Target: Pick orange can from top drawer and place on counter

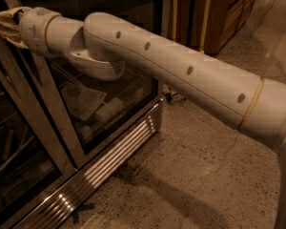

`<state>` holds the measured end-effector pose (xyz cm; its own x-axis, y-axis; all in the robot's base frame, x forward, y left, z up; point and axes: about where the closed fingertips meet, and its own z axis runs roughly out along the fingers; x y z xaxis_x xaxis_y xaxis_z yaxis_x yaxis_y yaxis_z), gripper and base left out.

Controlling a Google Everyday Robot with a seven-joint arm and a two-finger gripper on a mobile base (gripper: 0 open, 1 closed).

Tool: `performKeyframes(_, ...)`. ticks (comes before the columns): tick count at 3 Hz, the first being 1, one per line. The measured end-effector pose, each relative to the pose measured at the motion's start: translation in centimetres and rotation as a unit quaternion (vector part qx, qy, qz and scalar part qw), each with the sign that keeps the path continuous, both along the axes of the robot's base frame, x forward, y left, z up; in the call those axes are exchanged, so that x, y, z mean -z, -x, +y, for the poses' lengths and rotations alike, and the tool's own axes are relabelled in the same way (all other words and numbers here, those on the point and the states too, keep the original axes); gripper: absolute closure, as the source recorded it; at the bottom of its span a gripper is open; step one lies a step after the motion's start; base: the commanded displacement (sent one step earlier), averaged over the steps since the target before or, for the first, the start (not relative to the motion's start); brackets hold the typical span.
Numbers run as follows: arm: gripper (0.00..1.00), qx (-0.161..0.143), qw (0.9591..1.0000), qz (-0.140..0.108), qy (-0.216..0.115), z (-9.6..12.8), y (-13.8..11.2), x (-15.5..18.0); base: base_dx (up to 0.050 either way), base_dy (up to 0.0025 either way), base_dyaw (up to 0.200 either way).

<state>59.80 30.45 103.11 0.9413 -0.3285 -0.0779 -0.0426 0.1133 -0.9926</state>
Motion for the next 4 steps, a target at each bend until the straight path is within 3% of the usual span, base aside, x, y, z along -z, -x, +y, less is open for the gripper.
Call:
performKeyframes(2, 1.0, -0.034, 0.9994, 0.001, 0.009, -0.62, 0.32, 0.67, 0.0, 0.0, 0.0)
performKeyframes(3, 1.0, -0.032, 0.9995, 0.001, 0.008, -0.52, 0.29, 0.59, 0.0, 0.0, 0.0)
performKeyframes(4, 1.0, -0.049, 0.9988, 0.0, 0.009, 0.07, 0.35, 0.61, 0.0, 0.0, 0.0)
